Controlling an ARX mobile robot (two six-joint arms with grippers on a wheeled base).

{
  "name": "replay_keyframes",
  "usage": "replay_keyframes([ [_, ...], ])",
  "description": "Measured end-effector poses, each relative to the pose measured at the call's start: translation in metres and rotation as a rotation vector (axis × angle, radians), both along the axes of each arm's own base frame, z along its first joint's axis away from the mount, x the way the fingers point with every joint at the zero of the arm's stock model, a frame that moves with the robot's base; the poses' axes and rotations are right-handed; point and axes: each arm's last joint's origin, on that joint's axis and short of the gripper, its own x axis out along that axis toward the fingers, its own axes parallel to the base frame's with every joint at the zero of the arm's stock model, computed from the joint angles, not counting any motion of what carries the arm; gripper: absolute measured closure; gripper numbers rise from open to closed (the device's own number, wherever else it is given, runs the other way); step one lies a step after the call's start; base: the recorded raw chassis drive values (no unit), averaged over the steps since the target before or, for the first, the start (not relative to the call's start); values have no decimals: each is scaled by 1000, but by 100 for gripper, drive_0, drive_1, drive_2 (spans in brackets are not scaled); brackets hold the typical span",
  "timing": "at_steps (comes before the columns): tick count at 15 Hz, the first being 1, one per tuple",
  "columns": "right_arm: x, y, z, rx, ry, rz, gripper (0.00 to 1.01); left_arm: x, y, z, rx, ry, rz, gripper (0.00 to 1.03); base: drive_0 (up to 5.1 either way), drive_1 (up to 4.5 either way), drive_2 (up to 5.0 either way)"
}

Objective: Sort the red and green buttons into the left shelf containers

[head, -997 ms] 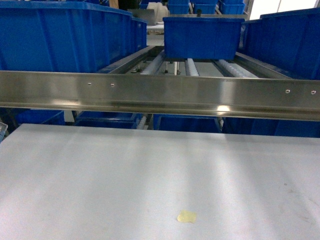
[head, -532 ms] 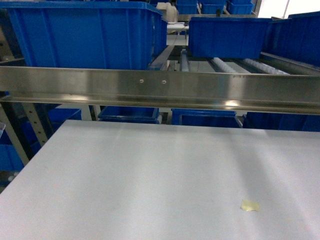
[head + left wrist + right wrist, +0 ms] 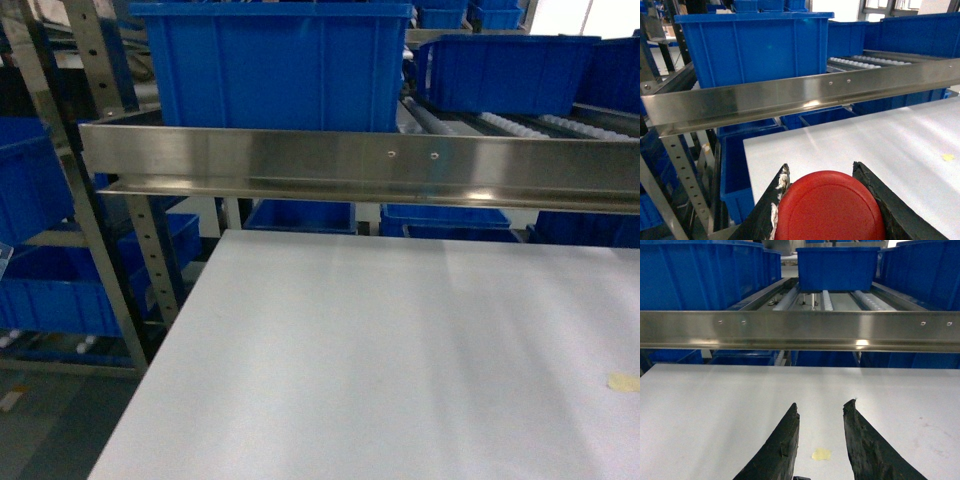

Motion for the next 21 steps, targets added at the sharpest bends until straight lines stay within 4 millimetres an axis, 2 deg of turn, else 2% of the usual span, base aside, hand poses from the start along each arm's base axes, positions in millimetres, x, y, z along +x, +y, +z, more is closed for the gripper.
replay_keyframes([
  [21,0,0,-1,3,9,0,76,0,0,0,0,4,1,71,-498,114,336],
])
